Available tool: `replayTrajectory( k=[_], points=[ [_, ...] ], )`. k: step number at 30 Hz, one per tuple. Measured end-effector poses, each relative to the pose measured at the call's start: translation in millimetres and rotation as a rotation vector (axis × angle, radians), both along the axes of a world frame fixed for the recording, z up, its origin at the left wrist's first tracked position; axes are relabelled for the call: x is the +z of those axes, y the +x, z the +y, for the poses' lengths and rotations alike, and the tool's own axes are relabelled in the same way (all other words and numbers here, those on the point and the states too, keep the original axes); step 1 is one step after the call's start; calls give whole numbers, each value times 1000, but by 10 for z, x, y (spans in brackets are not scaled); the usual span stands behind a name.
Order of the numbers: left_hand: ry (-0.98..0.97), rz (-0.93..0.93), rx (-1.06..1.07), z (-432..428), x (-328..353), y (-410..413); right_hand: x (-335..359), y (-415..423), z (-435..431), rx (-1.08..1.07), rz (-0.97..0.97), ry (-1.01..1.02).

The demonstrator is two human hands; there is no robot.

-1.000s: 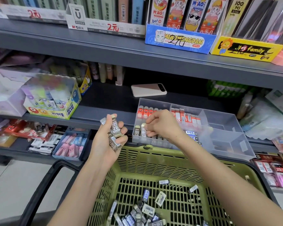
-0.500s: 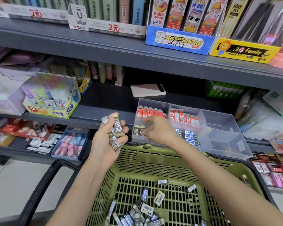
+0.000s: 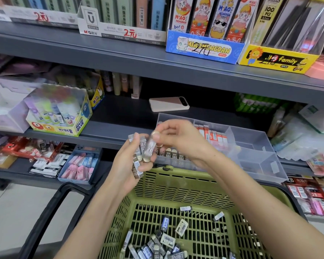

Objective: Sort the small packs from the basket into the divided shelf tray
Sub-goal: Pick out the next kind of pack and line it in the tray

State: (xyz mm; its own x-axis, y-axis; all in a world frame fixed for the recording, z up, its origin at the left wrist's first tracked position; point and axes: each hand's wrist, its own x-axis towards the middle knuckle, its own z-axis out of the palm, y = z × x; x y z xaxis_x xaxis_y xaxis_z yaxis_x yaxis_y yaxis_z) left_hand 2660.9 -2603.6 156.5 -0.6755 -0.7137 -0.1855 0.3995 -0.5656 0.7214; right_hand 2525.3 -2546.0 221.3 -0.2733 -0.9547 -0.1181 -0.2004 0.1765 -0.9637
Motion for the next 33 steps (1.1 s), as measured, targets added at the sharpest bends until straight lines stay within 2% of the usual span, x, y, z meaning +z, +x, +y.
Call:
replayTrajectory(
  k=[2, 4, 6, 9, 20, 22, 23, 24, 26, 27, 29, 33],
  points=[
    [48, 4, 47, -19, -4, 6, 43, -205, -3, -154, -86, -28],
    [49, 2, 86, -43, -9, 24, 18, -372, 4, -243, 51, 35],
    [32, -12, 107, -57, -6, 37, -79, -408, 2, -198, 277, 182],
    [47, -29, 103, -52, 13, 50, -249, -320, -38, -92, 433, 301],
    [80, -47, 132, -60, -16, 61, -436, -194, -129, -31, 816, 350],
    [39, -67, 138, -55, -19, 66, -364, -179, -101, -49, 945, 289],
    [14, -72, 137, -55, -17, 65, -310, -151, -79, -73, 949, 216],
    [-14, -81, 133, -54, -16, 64, -238, -105, -48, -88, 841, 133],
    [-86, -111, 110, -47, -14, 57, -80, 25, 17, -30, 384, 18],
    [-119, -122, 94, -39, -12, 52, -24, 89, 42, 41, 225, 9],
    [-154, -126, 72, -19, -6, 43, 4, 169, 69, 143, 193, -9],
    [-87, -103, 65, 9, -12, 27, 10, 135, 85, 96, 321, -3]
  ],
)
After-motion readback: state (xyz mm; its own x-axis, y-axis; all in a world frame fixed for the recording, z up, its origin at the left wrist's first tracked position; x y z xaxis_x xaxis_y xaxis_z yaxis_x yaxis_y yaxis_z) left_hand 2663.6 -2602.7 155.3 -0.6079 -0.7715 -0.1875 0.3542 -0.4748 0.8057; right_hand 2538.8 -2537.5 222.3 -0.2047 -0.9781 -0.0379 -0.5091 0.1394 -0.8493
